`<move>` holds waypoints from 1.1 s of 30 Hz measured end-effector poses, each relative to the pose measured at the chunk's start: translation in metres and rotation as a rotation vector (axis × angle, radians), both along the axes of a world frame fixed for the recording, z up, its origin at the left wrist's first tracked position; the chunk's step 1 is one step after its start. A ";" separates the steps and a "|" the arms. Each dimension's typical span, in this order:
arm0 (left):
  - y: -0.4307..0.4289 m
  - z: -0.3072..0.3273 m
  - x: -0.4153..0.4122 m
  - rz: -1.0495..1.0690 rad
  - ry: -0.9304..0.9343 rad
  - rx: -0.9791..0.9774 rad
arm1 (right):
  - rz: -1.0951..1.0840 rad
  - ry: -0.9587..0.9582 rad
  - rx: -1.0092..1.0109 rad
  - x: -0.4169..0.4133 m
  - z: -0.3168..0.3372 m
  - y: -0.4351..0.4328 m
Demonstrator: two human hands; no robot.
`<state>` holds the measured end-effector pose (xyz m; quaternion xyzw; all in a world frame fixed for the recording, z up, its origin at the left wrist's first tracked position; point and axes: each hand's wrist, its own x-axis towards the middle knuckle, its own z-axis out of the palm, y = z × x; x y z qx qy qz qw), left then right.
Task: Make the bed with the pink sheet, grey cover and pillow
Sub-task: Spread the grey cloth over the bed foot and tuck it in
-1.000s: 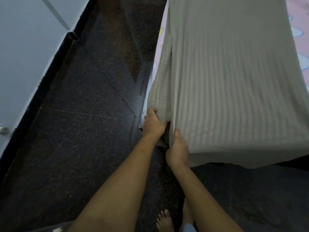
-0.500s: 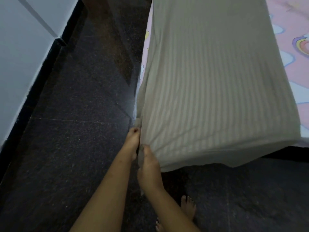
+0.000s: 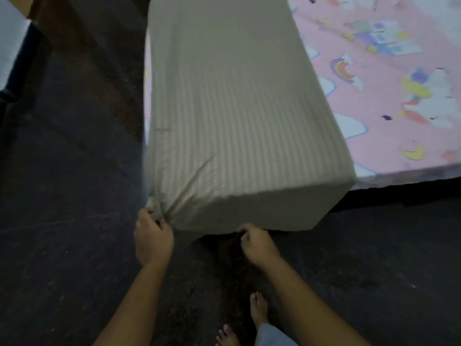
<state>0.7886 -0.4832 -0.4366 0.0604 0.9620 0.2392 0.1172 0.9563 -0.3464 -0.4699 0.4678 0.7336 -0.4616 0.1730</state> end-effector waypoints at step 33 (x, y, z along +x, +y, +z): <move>0.270 -0.032 0.193 -0.886 0.134 -0.246 | -0.586 -0.167 0.488 0.168 -0.029 0.214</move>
